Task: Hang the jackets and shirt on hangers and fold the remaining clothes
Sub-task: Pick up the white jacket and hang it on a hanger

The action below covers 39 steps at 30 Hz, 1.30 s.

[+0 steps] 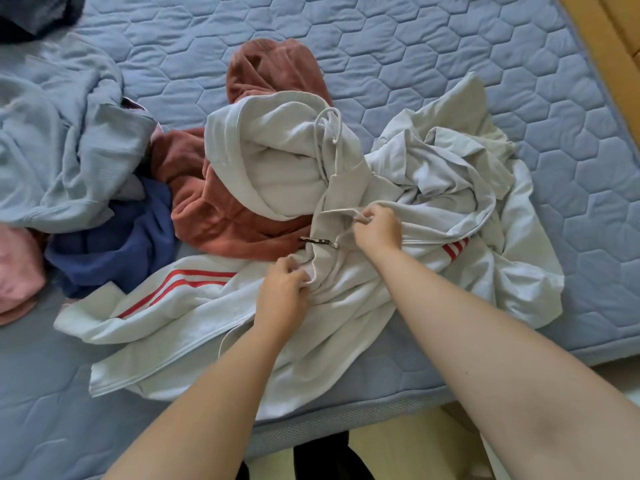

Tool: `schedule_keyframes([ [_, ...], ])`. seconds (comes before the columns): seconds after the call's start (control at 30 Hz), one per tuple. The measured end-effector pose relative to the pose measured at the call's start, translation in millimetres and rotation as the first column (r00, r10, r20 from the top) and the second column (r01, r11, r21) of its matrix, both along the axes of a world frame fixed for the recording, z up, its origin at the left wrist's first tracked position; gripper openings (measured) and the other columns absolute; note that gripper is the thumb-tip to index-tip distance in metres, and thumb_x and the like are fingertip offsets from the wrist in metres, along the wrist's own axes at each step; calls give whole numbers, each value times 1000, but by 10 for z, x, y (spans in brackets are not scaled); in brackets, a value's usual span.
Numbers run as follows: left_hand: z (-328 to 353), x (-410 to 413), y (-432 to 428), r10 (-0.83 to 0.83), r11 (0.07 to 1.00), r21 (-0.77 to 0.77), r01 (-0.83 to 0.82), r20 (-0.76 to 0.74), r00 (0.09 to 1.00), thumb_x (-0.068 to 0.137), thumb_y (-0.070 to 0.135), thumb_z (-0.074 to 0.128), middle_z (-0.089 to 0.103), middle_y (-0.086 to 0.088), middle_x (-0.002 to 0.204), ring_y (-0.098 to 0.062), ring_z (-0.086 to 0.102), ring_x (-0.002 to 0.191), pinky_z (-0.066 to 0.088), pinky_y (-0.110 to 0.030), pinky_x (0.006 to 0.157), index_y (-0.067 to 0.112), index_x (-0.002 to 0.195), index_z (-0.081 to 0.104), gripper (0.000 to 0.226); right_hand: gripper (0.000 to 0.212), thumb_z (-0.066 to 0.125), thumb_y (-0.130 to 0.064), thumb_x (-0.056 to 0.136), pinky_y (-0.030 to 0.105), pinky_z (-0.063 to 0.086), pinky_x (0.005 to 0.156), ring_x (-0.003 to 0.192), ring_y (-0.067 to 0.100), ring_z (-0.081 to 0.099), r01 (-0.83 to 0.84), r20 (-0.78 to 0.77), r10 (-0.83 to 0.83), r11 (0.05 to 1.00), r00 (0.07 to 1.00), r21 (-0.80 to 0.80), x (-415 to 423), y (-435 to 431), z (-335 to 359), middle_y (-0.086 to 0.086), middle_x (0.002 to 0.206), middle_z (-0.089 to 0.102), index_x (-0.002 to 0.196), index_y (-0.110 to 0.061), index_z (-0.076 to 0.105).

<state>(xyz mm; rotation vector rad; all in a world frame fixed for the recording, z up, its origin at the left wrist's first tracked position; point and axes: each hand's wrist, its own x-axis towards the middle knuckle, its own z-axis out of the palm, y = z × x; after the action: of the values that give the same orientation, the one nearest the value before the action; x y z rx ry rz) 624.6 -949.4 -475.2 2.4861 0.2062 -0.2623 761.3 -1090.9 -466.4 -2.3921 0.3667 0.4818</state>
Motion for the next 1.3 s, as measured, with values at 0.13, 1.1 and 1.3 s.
schedule_keyframes([
  [0.13,96,-110,-34,117,992,-39,-124,-138,983,92,5,45,65,-13,105,-36,57,96,35,-32,69,7,112,57,23,16,48,-3,84,25,38,74,91,24,54,100,-53,-93,984,994,145,-266,-343,128,3,91,58,93,-12,58],
  [1.1,1066,-2055,-2169,-665,746,-395,535,-429,611,97,17,47,58,-2,128,-19,53,114,40,-29,97,19,126,60,32,34,55,-22,88,40,33,102,120,25,40,-583,-484,363,247,796,-774,-3282,-2682,1506,8,130,43,122,-20,55],
  [1.3,991,-2118,-2204,-448,894,-236,381,-423,788,98,11,40,51,-8,138,-25,50,123,40,-32,102,18,134,54,39,39,54,-14,87,46,22,113,130,29,32,-517,-332,407,540,851,-664,-3468,-2559,1269,12,139,37,126,-16,49],
])
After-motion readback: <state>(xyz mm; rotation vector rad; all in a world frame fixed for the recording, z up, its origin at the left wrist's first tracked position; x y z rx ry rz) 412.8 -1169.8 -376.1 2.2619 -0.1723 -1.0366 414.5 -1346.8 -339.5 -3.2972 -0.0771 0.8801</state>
